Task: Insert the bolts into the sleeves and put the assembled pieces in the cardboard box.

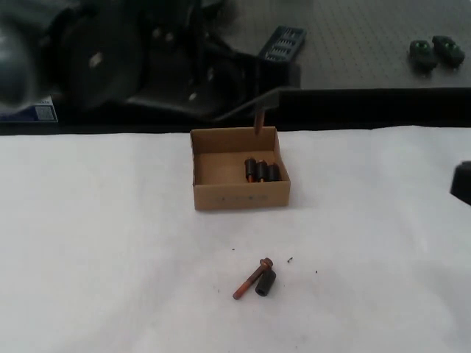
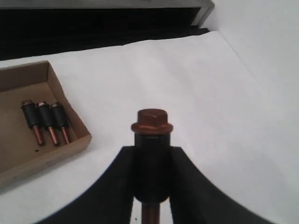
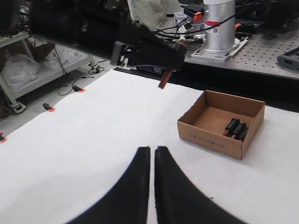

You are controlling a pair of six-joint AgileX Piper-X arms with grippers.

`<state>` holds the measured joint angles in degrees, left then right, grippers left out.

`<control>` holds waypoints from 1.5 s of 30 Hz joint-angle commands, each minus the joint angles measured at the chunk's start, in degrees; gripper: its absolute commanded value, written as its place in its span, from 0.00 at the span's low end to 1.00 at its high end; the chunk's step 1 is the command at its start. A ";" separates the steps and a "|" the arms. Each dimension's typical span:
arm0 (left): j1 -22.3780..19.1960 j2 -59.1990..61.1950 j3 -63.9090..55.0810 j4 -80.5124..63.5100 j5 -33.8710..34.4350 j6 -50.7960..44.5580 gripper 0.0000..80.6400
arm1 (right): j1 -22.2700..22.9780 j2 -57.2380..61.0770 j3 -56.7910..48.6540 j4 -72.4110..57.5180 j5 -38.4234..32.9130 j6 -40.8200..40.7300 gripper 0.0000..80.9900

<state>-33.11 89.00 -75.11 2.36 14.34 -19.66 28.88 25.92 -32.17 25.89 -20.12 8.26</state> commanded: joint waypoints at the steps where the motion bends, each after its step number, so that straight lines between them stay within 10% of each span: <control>1: 1.17 8.56 -11.41 6.93 -0.02 -0.91 0.01 | -0.34 -0.17 -0.20 1.58 0.34 -0.66 0.05; 15: 3.40 34.60 -41.80 25.74 -8.21 -1.33 0.01 | -0.34 -5.62 -0.20 19.41 15.41 -0.66 0.05; 45: 8.57 49.11 -42.94 17.19 -2.77 -7.35 0.01 | -0.34 -11.63 -0.01 25.28 16.97 -0.66 0.05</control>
<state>-24.70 137.68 -117.20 19.55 10.56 -26.56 28.82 14.70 -32.17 51.15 -3.22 8.13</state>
